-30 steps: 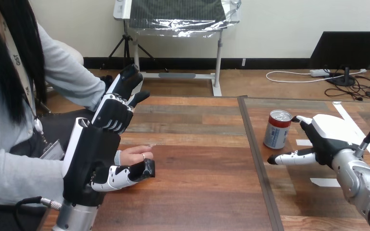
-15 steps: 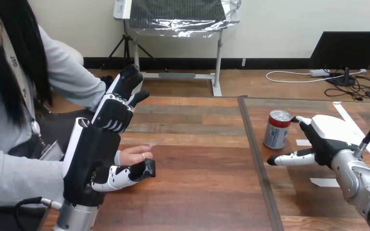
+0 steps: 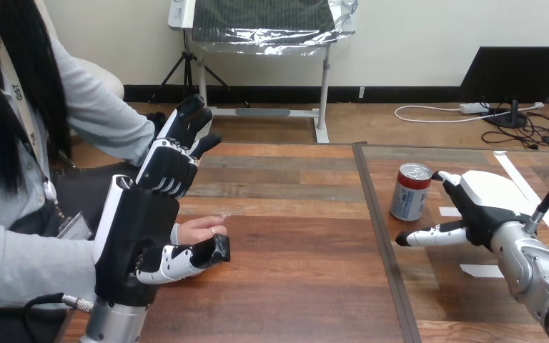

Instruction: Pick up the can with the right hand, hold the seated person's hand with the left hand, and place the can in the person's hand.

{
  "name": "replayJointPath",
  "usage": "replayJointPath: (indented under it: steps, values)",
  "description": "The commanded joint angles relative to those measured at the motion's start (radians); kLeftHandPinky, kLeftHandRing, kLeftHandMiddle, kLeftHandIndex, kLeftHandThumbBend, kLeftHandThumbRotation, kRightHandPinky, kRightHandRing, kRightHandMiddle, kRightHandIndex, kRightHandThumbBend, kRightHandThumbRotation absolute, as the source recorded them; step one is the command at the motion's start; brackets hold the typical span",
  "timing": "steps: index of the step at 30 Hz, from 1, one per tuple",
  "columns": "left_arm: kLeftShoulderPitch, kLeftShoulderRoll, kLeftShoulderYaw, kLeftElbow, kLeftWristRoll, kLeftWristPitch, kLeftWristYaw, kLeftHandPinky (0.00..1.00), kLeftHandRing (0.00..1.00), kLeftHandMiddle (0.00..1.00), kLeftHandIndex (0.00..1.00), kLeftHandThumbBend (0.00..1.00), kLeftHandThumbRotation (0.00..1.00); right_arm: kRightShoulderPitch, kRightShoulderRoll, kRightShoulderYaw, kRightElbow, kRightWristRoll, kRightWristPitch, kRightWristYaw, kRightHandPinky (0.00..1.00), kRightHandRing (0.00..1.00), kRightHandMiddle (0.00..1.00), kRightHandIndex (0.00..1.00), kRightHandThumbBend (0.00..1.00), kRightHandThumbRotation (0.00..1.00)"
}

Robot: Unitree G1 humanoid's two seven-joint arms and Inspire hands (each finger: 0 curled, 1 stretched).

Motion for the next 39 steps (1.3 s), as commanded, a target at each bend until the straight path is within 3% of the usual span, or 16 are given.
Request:
replayJointPath:
  steps: [1,21,33,39]
  values:
    - [-0.034,-0.007,0.001,-0.008,-0.002,-0.007,0.002,0.89,0.96,0.97,0.94,1.0,0.52,-0.106,-0.008,0.006,-0.011,-0.002,-0.018,-0.011,1.0,0.99,0.96,0.96,1.0,0.62]
    - [-0.034,-0.01,0.002,-0.01,0.002,-0.004,0.009,0.89,0.96,0.97,0.94,1.0,0.53,-0.113,-0.009,0.013,-0.015,-0.014,-0.016,-0.021,0.99,1.0,0.95,0.96,1.0,0.6]
    - [-0.039,-0.011,0.008,0.003,0.016,-0.02,0.022,0.89,0.96,0.97,0.94,1.0,0.53,-0.114,-0.011,-0.002,-0.016,0.001,-0.025,-0.028,0.99,1.0,0.96,0.96,1.0,0.6]
    - [-0.038,-0.008,0.0,-0.002,-0.001,-0.007,0.006,0.89,0.96,0.97,0.94,1.0,0.52,-0.118,-0.016,0.0,-0.014,-0.002,-0.022,-0.029,1.0,1.0,0.97,0.97,1.0,0.62]
